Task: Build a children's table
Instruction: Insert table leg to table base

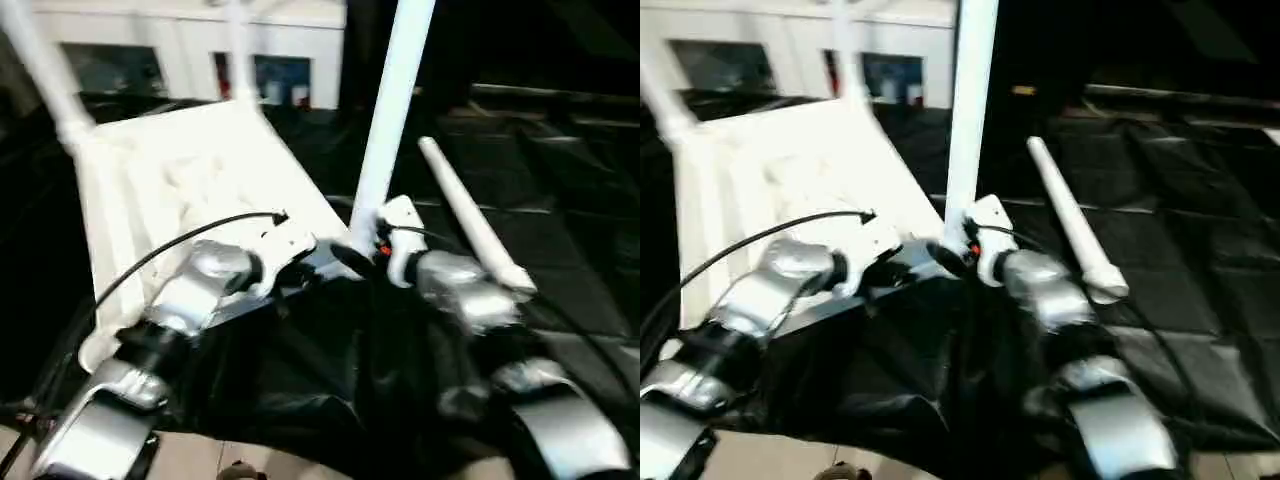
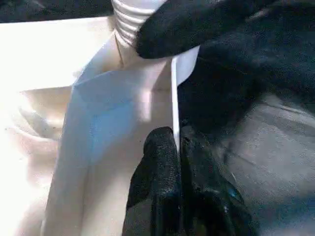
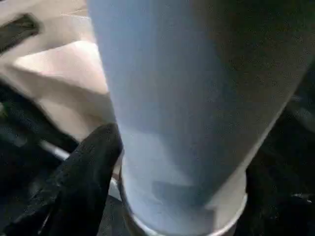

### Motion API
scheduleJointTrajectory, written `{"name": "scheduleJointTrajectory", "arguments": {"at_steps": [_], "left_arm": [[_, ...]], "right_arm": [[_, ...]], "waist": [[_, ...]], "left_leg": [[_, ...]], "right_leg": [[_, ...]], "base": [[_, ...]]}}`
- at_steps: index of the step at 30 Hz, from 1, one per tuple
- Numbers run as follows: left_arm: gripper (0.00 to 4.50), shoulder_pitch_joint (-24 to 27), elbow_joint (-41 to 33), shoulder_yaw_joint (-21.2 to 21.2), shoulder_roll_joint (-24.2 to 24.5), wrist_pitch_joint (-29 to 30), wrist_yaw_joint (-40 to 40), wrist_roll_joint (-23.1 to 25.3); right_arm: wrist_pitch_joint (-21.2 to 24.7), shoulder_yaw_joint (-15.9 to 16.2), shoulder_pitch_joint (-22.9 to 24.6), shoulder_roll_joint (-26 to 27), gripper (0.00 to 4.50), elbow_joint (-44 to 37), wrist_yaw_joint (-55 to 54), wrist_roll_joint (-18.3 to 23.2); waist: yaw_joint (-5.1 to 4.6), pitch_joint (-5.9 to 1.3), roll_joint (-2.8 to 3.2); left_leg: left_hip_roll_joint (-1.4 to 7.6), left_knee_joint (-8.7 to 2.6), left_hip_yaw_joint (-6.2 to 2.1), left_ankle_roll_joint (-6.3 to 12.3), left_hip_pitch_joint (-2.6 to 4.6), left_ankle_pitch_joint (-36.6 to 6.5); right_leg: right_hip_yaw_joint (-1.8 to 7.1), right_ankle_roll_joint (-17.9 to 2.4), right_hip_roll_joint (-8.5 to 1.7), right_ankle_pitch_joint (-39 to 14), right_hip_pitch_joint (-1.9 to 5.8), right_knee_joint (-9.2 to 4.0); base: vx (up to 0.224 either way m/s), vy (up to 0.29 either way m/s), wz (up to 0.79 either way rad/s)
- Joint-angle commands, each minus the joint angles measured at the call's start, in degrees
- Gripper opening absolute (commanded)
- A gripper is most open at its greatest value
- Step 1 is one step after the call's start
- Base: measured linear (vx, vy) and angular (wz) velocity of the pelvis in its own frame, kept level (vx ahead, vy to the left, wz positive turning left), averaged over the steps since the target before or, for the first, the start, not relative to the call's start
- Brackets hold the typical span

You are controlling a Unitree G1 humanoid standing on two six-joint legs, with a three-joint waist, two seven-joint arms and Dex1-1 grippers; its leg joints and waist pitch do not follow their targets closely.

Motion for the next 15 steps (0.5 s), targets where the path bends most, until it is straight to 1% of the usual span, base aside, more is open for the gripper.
{"name": "scheduleJointTrajectory", "arguments": {"at_steps": [1,3,4,5,6,7,8,9,10,12,15], "left_arm": [[0.0,0.16,-4.05,-1.3,0.46,-4.86,-4.73,-2.34],[0.0,0.84,-4.28,-1.51,1.48,-6.17,-6.66,-2.47],[0.0,1.23,-4.5,-1.59,2.01,-6.58,-7.68,-2.65],[0.0,1.61,-4.78,-1.51,2.44,-6.67,-8.57,-2.85],[0.0,1.95,-5.09,-1.49,2.86,-6.81,-9.34,-3.0],[0.0,2.19,-5.38,-1.46,3.16,-6.8,-9.97,-3.2],[0.0,2.4,-5.59,-1.44,3.45,-6.79,-10.43,-3.34],[0.0,2.65,-5.79,-1.36,3.82,-6.95,-11.17,-3.7],[0.0,2.75,-5.83,-1.3,3.91,-7.08,-11.47,-3.86],[0.0,3.0,-6.06,-1.31,4.21,-7.35,-12.19,-4.13],[0.0,3.16,-5.89,-1.47,4.45,-7.87,-12.42,-3.94]], "right_arm": [[1.11,1.42,1.6,-2.2,3.55,-4.52,5.0,0.61],[2.08,1.88,2.71,-3.62,3.55,-7.11,7.53,1.04],[2.45,2.24,3.35,-4.47,3.55,-8.54,9.04,1.38],[3.07,2.67,4.13,-5.41,3.55,-10.34,10.57,1.76],[3.63,3.14,4.88,-6.28,3.55,-11.91,12.05,2.14],[4.22,3.49,5.53,-6.94,3.55,-13.27,13.11,2.28],[4.73,3.82,5.99,-7.39,3.55,-14.18,13.83,2.32],[5.38,4.37,6.54,-7.86,3.55,-15.31,14.56,2.28],[5.59,4.61,6.74,-8.03,3.55,-15.73,14.79,2.28],[5.86,4.81,7.04,-8.05,3.55,-16.35,15.02,2.21],[6.48,4.94,7.23,-7.83,3.55,-16.76,15.17,1.96]], "waist": [[0.06,-4.24,0.31],[0.25,-4.12,0.34],[0.45,-4.1,0.54],[0.65,-4.02,0.42],[0.86,-4.0,0.43],[0.84,-3.93,0.44],[0.9,-3.93,0.4],[1.04,-3.98,0.42],[1.06,-4.05,0.35],[0.98,-4.1,0.28],[1.04,-4.18,0.36]], "left_leg": [[2.51,-3.22,-0.19,3.71,0.66,-8.55],[2.4,-3.25,-0.09,3.36,0.73,-9.54],[2.4,-3.28,-0.11,3.13,0.89,-10.05],[2.6,-3.32,-0.01,2.85,1.13,-10.85],[2.6,-3.37,0.0,2.57,1.1,-11.32],[2.66,-3.44,-0.02,2.38,1.1,-11.64],[2.6,-3.44,0.01,2.29,1.11,-11.68],[2.66,-3.41,-0.02,2.07,1.19,-11.72],[2.58,-3.39,-0.07,1.99,1.04,-11.35],[2.49,-3.33,-0.08,1.96,0.94,-10.88],[2.51,-3.25,-0.11,1.94,0.91,-10.29]], "right_leg": [[3.41,-10.67,-4.89,-7.5,4.02,-2.79],[3.4,-10.2,-4.87,-9.99,3.83,-3.17],[3.34,-9.9,-4.88,-11.22,3.77,-3.32],[3.41,-9.38,-4.87,-12.64,3.55,-3.45],[3.37,-8.76,-4.82,-13.82,3.71,-3.57],[3.39,-8.64,-4.85,-14.48,3.57,-3.55],[3.35,-8.42,-4.81,-14.96,3.59,-3.7],[3.4,-8.31,-4.88,-15.14,3.46,-3.61],[3.36,-8.18,-4.87,-14.96,3.63,-3.54],[3.33,-8.34,-4.91,-14.52,3.62,-3.5],[3.31,-8.44,-4.87,-13.87,3.65,-3.39]], "base": [[0.0,0.0,0.0],[0.0,0.0,0.0],[0.0,0.0,0.0],[0.0,0.0,0.0],[0.0,0.0,0.0],[0.0,0.0,0.0],[0.0,0.0,0.0],[0.0,0.0,0.0],[0.0,0.0,0.0],[0.0,0.0,0.0],[0.0,0.0,0.0]]}}
